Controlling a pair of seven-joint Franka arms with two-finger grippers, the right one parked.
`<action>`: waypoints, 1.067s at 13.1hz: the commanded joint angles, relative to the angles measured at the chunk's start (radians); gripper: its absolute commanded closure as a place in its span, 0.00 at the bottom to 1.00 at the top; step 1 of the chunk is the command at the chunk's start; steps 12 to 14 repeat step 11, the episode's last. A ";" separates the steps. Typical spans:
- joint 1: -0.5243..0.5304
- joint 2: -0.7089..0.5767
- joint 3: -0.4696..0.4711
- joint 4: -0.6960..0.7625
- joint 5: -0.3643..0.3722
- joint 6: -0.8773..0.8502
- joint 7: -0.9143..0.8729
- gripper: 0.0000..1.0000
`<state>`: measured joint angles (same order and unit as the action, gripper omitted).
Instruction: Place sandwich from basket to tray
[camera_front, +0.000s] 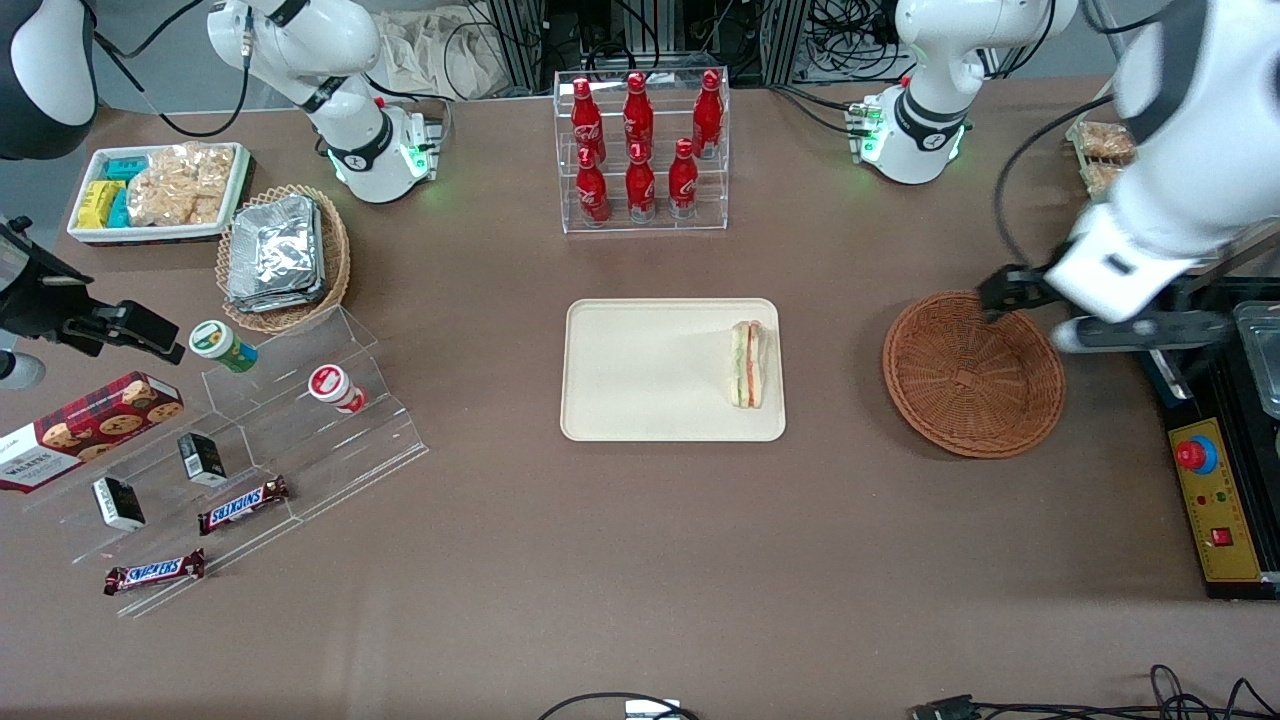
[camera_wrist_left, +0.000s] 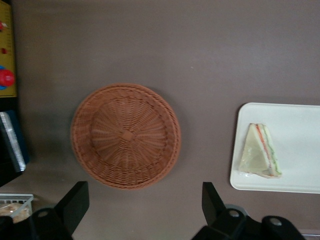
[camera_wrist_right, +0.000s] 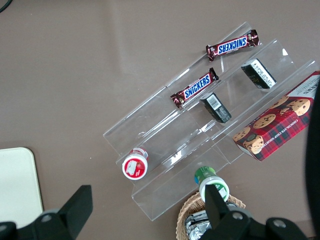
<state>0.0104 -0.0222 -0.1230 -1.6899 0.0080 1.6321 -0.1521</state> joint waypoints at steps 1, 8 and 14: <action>-0.029 -0.051 0.032 -0.024 -0.014 -0.024 0.008 0.00; -0.021 -0.048 0.052 -0.014 -0.013 -0.026 0.002 0.00; -0.021 -0.047 0.054 -0.013 -0.013 -0.032 -0.001 0.00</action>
